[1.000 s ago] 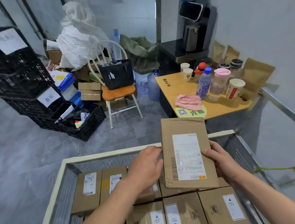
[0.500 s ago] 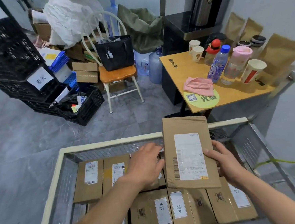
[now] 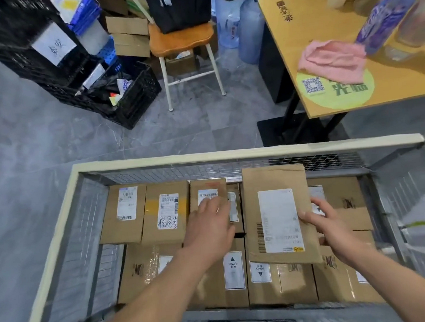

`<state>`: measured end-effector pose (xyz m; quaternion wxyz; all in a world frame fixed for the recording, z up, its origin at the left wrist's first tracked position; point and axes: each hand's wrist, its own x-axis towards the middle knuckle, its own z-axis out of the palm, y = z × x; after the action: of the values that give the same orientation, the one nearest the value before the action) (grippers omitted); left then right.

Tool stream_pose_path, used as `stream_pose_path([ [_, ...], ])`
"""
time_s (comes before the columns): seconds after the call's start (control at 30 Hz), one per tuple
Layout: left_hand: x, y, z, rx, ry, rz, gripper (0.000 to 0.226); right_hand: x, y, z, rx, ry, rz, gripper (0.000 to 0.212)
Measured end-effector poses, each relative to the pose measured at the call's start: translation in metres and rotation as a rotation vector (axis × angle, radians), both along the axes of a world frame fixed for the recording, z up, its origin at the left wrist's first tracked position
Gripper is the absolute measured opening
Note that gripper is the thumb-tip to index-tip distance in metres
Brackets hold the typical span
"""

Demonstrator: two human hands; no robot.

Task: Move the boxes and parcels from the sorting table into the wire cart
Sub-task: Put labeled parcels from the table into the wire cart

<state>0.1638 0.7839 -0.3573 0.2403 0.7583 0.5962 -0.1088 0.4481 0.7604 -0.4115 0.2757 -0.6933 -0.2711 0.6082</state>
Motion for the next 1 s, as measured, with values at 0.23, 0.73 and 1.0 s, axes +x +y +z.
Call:
stream_pose_path([
  [0.23, 0.008, 0.008, -0.088, -0.107, 0.083, -0.014, 0.050, 0.003, 0.005, -0.078, -0.106, 0.000, 0.035, 0.064],
  [0.73, 0.002, 0.024, -0.224, -0.318, 0.214, -0.064, 0.094, -0.033, 0.060, -0.214, -0.163, 0.051, 0.035, 0.061],
  [1.0, 0.003, 0.016, -0.241, -0.363, 0.239, -0.068, 0.095, -0.060, 0.079, -0.222, -0.198, 0.074, 0.111, 0.044],
])
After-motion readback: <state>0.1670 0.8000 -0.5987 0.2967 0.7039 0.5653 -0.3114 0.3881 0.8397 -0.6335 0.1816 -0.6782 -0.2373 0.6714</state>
